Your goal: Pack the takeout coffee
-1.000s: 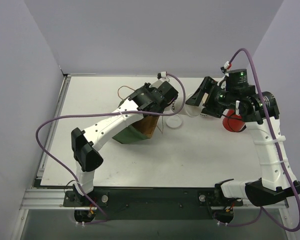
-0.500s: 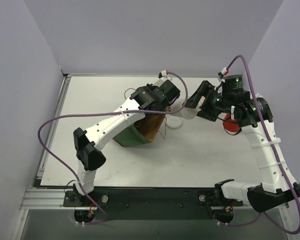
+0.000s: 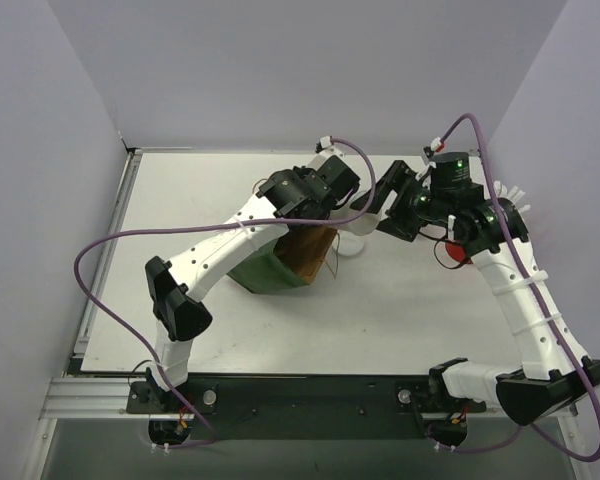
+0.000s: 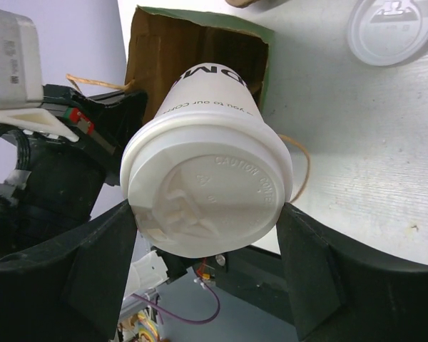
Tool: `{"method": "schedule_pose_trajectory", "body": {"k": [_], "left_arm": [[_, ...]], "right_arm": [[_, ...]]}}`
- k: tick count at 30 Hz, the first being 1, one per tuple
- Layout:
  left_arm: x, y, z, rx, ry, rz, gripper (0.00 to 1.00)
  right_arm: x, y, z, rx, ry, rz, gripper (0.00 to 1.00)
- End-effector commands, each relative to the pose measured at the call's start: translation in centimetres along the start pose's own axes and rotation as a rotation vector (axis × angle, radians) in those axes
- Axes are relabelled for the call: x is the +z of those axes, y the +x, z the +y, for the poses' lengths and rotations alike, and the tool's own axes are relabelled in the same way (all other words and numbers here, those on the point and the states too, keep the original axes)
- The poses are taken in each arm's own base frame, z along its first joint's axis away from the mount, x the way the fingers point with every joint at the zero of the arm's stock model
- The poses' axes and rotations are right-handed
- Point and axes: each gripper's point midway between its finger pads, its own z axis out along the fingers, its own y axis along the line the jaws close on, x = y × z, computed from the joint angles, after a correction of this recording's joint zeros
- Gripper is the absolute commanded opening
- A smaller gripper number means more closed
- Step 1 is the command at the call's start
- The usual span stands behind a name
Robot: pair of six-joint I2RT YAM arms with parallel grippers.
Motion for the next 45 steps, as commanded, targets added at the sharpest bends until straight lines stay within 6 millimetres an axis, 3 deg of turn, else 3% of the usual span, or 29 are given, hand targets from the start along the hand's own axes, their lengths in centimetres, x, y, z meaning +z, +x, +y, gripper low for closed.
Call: {"method": "schedule_pose_trajectory", "body": {"k": [1, 9, 12, 18, 28, 37, 45], "left_arm": [[-1.8, -2.2, 0.8, -0.087, 0.029, -0.057, 0.0], [-2.1, -3.1, 0.4, -0.174, 0.059, -0.05, 0.0], [-2.4, -3.0, -0.3, -0.223, 0.104, -0.029, 0.0], [-2.9, -2.1, -2.5, -0.361, 0.207, 0.029, 0.0], [-4.2, -2.0, -5.8, -0.629, 0.343, 0.116, 0.0], [-5.9, -5.0, -5.4, -0.795, 0.404, 0.067, 0.0], [-6.3, -5.4, -4.4, -0.892, 0.386, 0.053, 0.0]], "right_arm": [[1.4, 0.2, 1.9, 0.016, -0.066, 0.012, 0.53], [3.6, 2.1, 3.4, -0.01, -0.054, 0.074, 0.51], [4.1, 3.1, 3.1, -0.037, -0.009, 0.107, 0.51], [4.3, 4.6, 0.8, -0.086, 0.11, 0.164, 0.5], [2.4, 3.9, -0.4, -0.163, 0.213, 0.168, 0.5], [1.9, 2.9, 0.1, -0.187, 0.227, 0.164, 0.5], [1.9, 2.5, 0.5, -0.208, 0.243, 0.192, 0.5]]}}
